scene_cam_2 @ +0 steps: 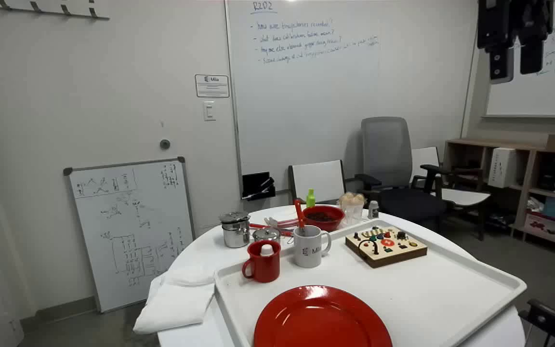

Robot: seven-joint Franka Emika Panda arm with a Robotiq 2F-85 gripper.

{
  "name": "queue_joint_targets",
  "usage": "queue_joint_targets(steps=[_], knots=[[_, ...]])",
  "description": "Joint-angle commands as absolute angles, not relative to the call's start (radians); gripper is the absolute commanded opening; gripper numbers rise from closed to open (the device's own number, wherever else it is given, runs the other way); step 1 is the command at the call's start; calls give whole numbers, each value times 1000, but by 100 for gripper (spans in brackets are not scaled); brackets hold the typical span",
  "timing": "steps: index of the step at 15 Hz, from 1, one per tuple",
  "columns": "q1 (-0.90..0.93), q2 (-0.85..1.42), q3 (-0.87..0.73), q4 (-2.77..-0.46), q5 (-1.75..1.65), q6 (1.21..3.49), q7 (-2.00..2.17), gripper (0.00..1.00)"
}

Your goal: Put the spoon on the tray

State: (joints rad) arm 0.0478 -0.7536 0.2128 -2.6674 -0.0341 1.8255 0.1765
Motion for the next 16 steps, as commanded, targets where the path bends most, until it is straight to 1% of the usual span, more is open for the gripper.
queue_joint_targets(steps=[1,9,16], knots=[[64,-751,199,-2666,-44,1823,186,100],[74,-739,208,-2663,-36,1833,193,100],[89,-655,207,-2611,95,1899,289,100]])
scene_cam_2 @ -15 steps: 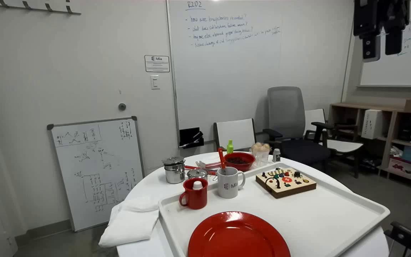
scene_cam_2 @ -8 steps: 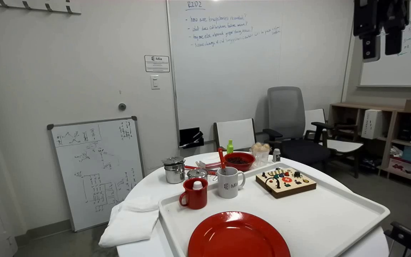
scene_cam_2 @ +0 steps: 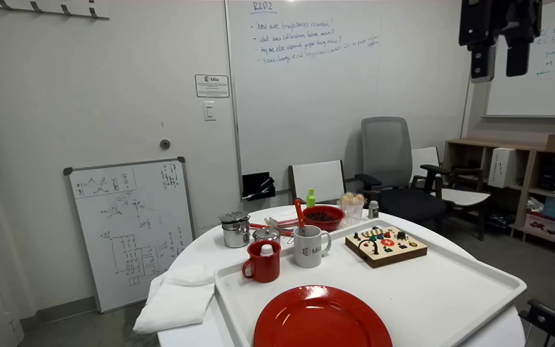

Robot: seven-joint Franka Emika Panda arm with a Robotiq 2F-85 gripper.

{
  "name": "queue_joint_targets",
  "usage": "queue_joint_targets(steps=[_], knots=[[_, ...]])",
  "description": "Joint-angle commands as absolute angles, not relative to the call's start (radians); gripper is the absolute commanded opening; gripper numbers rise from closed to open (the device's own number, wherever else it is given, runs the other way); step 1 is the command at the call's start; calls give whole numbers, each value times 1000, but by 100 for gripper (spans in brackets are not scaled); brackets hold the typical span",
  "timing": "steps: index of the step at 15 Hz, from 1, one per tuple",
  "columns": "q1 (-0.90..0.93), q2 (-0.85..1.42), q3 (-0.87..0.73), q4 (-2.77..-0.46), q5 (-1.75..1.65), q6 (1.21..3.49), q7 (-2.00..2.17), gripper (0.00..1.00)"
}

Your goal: Put the spoon on the tray

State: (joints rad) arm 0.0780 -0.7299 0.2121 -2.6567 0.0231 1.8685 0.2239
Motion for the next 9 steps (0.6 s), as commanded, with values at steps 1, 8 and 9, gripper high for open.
queue_joint_targets(steps=[1,8,9], knots=[[86,-640,211,-2607,117,1915,314,100],[37,-435,293,-2589,152,2290,592,100],[23,-392,313,-2578,136,2343,651,100]])
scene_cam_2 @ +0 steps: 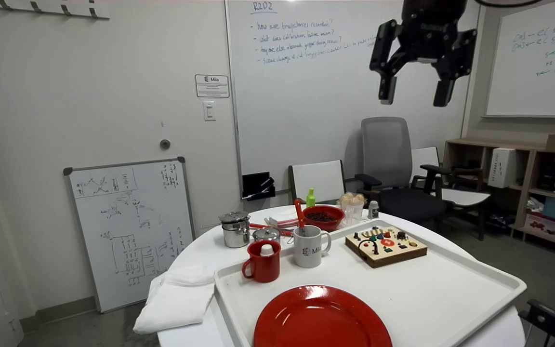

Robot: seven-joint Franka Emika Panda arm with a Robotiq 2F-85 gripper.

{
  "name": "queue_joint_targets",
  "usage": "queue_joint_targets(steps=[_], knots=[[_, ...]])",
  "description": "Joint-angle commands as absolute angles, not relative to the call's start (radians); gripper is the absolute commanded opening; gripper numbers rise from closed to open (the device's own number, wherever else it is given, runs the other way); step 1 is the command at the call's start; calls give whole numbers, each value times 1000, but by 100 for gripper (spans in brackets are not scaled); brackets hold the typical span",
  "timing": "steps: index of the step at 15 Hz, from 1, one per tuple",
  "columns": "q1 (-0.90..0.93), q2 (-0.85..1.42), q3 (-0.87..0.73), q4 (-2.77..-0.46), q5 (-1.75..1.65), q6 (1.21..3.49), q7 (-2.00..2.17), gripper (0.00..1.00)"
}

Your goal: Put the spoon on the tray

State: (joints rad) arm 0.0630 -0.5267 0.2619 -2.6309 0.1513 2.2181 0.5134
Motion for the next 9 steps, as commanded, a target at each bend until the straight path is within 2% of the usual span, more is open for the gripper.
queue_joint_targets(steps=[1,4,5,9], knots=[[9,-347,333,-2562,116,2385,716,100],[0,-250,351,-2516,51,2424,848,100],[41,-330,309,-2576,79,2407,779,100],[51,-306,296,-2566,75,2409,788,100]])
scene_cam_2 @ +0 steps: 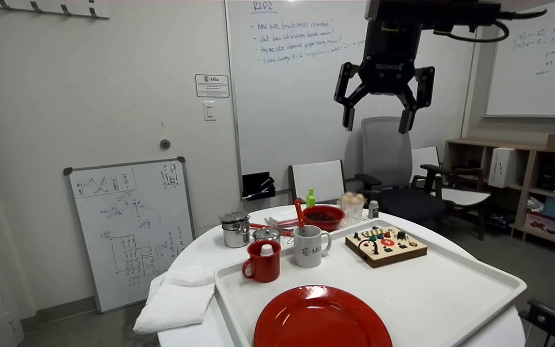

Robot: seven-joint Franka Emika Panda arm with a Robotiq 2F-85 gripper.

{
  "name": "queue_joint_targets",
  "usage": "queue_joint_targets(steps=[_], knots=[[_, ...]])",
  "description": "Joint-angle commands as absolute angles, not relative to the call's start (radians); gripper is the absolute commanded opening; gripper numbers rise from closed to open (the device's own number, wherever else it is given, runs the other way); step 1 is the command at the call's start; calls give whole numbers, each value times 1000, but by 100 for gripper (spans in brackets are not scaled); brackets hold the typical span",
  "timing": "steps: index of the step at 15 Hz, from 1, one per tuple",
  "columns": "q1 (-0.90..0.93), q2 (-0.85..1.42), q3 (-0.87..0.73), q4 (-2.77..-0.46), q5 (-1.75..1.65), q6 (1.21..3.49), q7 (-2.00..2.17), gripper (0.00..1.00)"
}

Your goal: Put the spoon on the tray

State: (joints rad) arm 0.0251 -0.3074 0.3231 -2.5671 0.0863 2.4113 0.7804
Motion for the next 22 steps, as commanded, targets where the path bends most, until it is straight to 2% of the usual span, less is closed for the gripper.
queue_joint_targets(steps=[1,5,11,15,21,22], knots=[[51,-308,295,-2566,75,2409,788,100],[20,-247,315,-2543,49,2502,948,100],[14,26,316,-2373,-135,2654,1239,100],[103,261,205,-2157,-376,2533,1423,100],[145,478,186,-1912,-27,2406,1144,100],[180,422,138,-2005,-70,2465,1188,100]])
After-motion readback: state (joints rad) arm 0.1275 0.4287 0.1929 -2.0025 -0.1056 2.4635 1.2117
